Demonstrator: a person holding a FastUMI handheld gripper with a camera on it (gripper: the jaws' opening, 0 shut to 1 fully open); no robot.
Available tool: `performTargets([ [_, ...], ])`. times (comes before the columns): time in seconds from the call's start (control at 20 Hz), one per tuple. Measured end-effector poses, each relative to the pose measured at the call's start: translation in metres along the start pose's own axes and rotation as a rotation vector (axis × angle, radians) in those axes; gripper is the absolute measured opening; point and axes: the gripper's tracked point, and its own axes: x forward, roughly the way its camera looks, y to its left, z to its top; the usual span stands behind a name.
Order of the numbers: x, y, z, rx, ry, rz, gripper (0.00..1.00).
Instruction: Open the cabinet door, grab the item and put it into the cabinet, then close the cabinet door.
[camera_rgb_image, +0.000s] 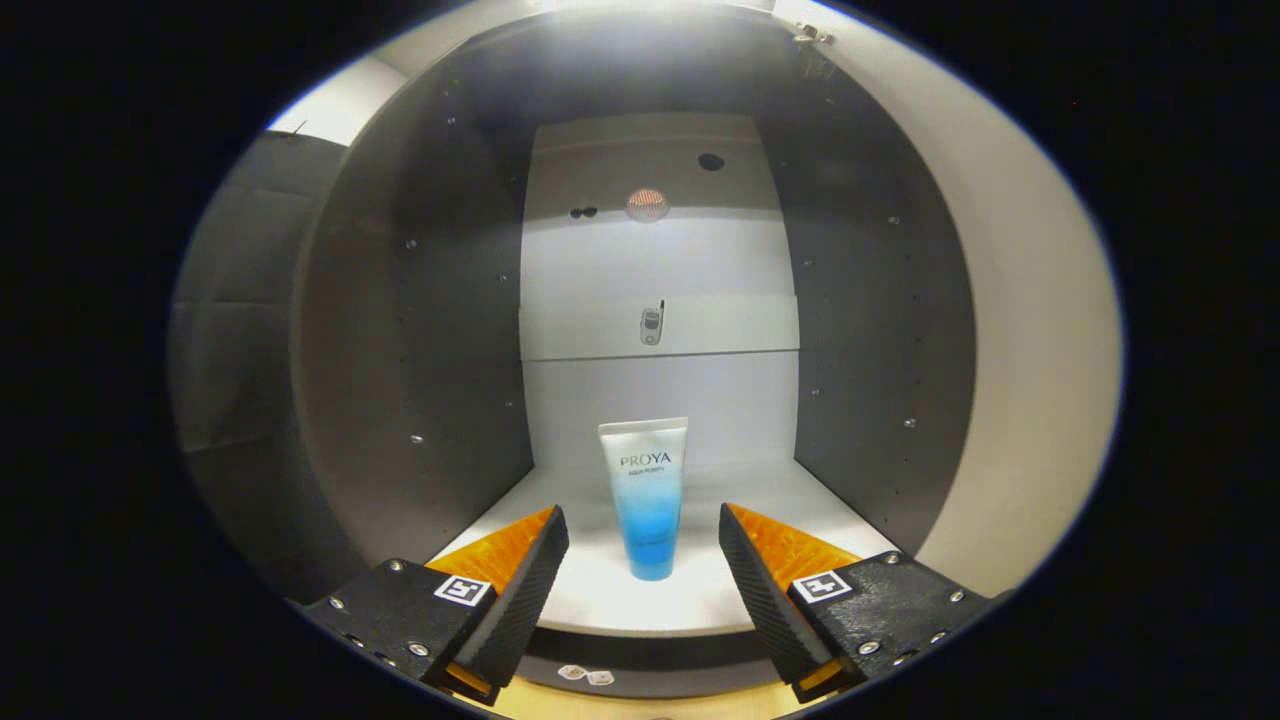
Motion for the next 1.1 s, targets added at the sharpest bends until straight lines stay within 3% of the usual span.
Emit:
performTargets([
  [0.7, -0.248, 0.075, 0.005, 0.01, 0.006, 0.042, 0.93],
  [1.1, -0.325, 0.071, -0.014, -0.033, 0.065, 0.091, 0.94],
])
